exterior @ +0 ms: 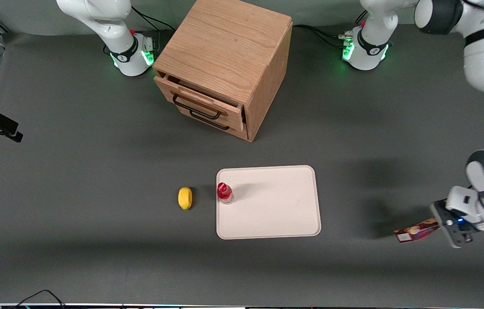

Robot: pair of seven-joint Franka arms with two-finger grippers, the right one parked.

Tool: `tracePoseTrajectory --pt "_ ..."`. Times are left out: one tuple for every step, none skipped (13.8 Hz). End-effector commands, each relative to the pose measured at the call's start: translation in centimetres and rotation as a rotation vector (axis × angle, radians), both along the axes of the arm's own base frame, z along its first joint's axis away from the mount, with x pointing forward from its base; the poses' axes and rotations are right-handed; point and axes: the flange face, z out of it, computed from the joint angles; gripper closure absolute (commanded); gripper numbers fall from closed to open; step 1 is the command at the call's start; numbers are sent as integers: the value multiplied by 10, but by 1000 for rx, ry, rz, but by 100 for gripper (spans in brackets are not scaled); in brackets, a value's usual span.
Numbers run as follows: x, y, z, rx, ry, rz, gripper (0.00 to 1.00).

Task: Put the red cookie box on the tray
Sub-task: 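Lift the cookie box with the left gripper, tilting it upright, then carry the box over the white tray and lower it onto the tray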

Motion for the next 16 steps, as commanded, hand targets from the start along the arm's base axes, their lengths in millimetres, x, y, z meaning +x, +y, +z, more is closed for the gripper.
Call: tracePoseTrajectory --pt "-35 -3 69 -22 100 259 100" --pt "-46 -5 90 -25 135 356 100" --pt "-57 -6 110 -24 158 451 100" --pt "-66 -10 127 -21 171 540 100" --pt "-74 -16 141 -21 182 619 100" --pt "-79 -36 151 -27 194 662 100" --pt "-86 -52 160 -27 196 722 100" --pt "-93 -73 162 -30 196 784 100" --pt "-97 -94 159 -32 197 835 100" --pt "-100 -115 159 -43 178 877 100" --pt "-103 -139 149 -54 169 918 100" --pt "-103 -164 138 -69 148 973 100" --pt "-107 -191 122 -80 127 1023 100" --pt "-110 -214 107 -94 95 1063 100" --pt "-114 -236 91 -98 47 1095 100" --pt "-118 -255 80 -102 15 1141 100"
